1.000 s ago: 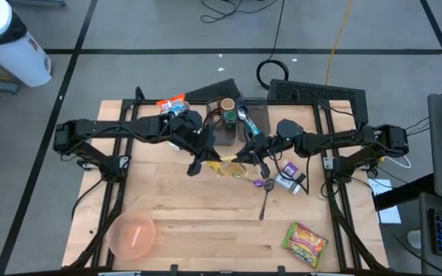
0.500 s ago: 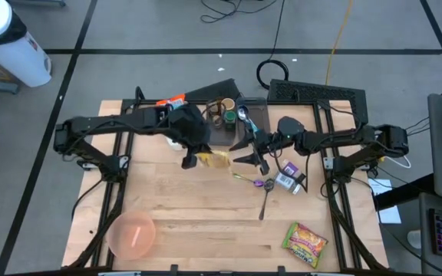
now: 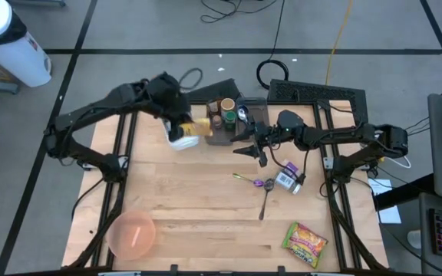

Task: Pick & Place Food Item
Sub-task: Put the yellow noodle pack into the white bin

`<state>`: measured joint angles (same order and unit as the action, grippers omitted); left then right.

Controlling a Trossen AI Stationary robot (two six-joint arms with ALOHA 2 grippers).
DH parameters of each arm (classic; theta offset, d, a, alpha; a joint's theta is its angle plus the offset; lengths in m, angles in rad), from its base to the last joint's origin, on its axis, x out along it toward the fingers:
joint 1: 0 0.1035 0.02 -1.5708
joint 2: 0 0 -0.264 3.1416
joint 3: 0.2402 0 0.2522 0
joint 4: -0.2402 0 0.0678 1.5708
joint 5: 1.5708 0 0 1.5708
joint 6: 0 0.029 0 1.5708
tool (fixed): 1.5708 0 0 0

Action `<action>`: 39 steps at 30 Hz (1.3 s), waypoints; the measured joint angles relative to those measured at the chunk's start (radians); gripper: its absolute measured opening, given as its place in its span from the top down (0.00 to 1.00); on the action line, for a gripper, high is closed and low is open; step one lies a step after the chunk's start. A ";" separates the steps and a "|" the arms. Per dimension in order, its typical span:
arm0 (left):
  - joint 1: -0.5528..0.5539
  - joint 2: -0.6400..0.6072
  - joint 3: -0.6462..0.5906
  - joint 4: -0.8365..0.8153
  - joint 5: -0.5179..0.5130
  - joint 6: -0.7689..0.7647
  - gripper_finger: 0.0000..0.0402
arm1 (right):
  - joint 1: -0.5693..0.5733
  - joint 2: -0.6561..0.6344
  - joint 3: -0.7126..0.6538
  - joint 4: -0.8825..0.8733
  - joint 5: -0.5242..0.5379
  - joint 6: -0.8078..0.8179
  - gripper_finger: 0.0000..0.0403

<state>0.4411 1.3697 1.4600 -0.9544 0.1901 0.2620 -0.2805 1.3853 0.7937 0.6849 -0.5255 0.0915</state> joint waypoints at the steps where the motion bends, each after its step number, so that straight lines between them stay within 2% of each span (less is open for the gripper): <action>1: 0.023 -0.005 0.000 0.000 0.000 0.002 1.00 | -0.002 0.000 0.000 -0.008 0.000 -0.002 0.52; 6: 0.143 -0.019 -0.005 -0.037 0.000 -0.006 1.00 | -0.002 0.000 0.000 -0.044 0.000 -0.014 0.52; 12: 0.238 -0.016 -0.110 -0.035 0.001 -0.036 1.00 | -0.002 0.000 -0.001 -0.078 0.003 -0.051 0.52; 19: 0.289 -0.016 -0.247 0.095 0.003 -0.033 1.00 | -0.002 0.000 -0.002 -0.077 0.005 -0.082 0.53; 28: 0.361 -0.016 -0.353 0.154 0.002 -0.032 1.00 | -0.002 0.000 -0.003 -0.077 0.056 -0.114 0.54; 39: 0.383 -0.016 -0.404 0.229 -0.008 -0.004 1.00 | -0.002 0.000 -0.003 -0.077 0.086 -0.128 0.55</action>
<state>0.8242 1.3533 1.0565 -0.7256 0.1822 0.2577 -0.2821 1.3857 0.7906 0.6083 -0.4395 -0.0368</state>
